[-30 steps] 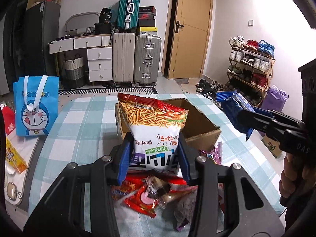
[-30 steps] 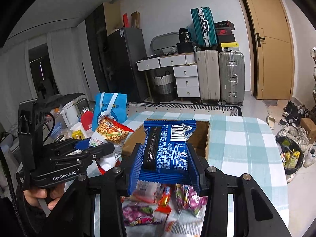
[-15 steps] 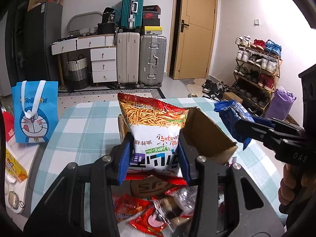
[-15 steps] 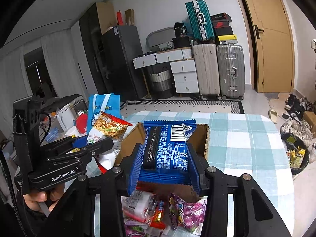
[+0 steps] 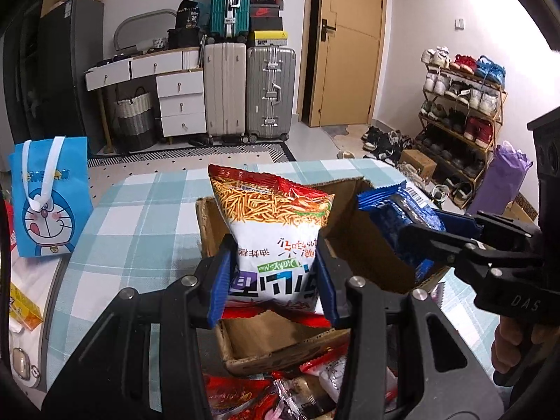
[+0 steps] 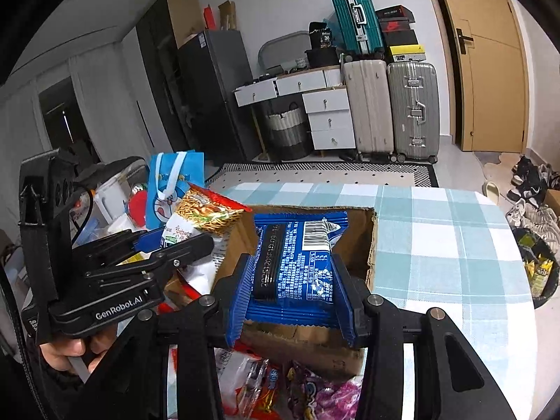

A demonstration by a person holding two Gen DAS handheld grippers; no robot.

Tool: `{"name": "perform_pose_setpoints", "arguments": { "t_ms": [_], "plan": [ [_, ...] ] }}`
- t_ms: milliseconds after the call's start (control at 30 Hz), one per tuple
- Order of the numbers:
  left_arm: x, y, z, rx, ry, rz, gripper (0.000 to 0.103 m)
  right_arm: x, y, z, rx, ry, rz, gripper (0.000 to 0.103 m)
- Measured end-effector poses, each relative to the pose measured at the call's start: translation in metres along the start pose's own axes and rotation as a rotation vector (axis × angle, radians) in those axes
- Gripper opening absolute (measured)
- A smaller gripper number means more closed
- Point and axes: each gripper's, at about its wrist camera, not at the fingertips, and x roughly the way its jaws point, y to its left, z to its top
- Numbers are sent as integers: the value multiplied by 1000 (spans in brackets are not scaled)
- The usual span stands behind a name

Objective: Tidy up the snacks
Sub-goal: 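Carry the noodle bag with the left gripper into the box while the right carries the blue pack in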

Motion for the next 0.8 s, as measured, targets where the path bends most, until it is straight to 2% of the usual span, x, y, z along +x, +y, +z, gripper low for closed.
{"name": "perform_pose_setpoints", "arguments": {
  "t_ms": [233, 600, 800],
  "plan": [
    [21, -13, -5, 59, 10, 7, 40, 23, -6, -6, -11, 39, -23, 44],
    [61, -19, -9, 61, 82, -16, 40, 38, -9, -21, -18, 93, -54, 43],
    [79, -8, -3, 64, 83, -17, 40, 40, 0, -24, -5, 121, -76, 43]
  ]
}}
